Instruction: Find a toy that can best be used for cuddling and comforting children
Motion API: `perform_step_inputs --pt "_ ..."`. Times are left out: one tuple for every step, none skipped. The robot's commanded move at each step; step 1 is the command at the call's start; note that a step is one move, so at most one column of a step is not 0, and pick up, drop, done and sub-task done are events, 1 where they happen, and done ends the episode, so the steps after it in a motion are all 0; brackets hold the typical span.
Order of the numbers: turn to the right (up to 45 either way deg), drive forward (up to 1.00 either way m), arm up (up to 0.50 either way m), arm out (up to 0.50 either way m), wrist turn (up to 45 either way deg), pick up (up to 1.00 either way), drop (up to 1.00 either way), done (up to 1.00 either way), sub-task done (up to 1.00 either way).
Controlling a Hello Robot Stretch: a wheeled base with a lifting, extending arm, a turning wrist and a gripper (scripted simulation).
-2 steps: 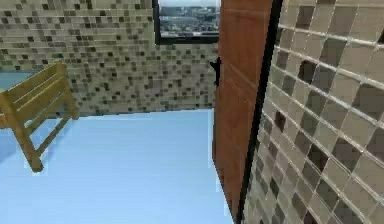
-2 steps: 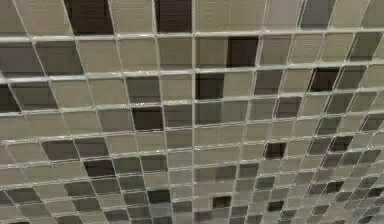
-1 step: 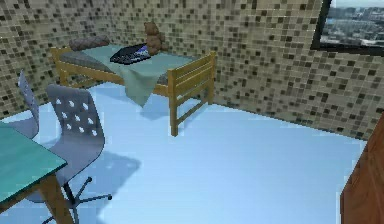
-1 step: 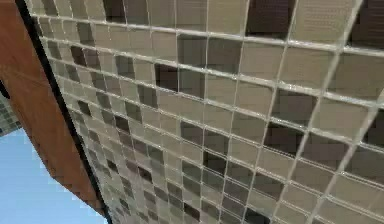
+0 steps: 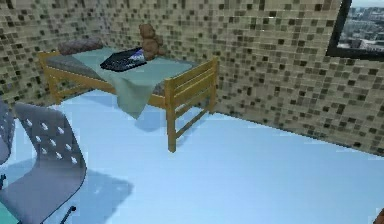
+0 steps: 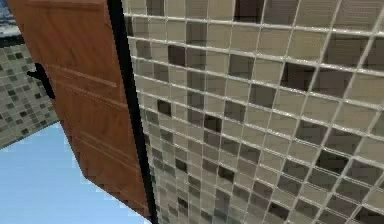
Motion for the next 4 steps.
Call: perform_step_inputs --pt "-15.0 0.00 0.00 0.00 0.0 0.00 0.00 0.00 0.00" --pt "0.0 1.00 0.00 0.00 0.0 0.00 0.00 0.00 0.00" --pt "-12.0 0.00 0.00 0.00 0.0 0.00 0.00 0.00 0.00" --pt "0.0 0.20 0.00 0.00 0.0 0.00 0.00 0.00 0.00"
